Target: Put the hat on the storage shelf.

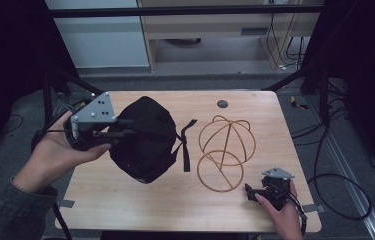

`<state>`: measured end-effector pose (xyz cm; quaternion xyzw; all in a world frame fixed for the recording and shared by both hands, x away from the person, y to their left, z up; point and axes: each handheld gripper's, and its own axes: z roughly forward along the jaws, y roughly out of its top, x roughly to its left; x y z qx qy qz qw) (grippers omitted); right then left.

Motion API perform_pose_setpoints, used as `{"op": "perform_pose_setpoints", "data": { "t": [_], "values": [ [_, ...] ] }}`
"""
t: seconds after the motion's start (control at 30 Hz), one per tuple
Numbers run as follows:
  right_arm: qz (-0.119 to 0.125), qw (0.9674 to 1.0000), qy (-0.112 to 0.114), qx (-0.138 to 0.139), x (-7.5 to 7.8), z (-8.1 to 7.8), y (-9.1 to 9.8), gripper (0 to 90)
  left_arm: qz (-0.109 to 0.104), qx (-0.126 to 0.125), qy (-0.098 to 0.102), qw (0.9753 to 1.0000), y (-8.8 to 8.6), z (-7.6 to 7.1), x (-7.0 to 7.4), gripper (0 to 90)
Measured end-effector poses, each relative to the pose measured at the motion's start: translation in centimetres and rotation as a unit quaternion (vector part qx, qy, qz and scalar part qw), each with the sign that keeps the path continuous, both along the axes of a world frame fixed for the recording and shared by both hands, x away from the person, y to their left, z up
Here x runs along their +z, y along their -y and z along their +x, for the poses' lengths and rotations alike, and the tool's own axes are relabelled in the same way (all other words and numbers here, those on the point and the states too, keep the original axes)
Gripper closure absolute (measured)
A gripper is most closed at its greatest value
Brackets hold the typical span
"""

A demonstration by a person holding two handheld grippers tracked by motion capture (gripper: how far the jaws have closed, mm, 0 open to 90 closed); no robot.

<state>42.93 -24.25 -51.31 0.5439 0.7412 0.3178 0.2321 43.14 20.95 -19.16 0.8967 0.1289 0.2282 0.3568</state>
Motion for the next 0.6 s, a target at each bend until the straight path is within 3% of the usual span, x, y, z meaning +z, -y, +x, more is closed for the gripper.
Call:
{"op": "perform_pose_setpoints", "data": {
  "t": [0.3, 0.6],
  "values": [
    [0.0, 1.0, -0.001, -0.004, 0.0, 0.0, -0.1, 0.4, 0.004, -0.005, 0.025, 0.9997, 1.6, -0.4, 2.5, 74.1],
    [-0.002, 1.0, 0.001, -0.003, 0.0, 0.1, -0.1, 0.4, 0.013, -0.013, 0.034, 0.9993, 3.4, -0.4, 3.7, 74.1]
  ]
}}
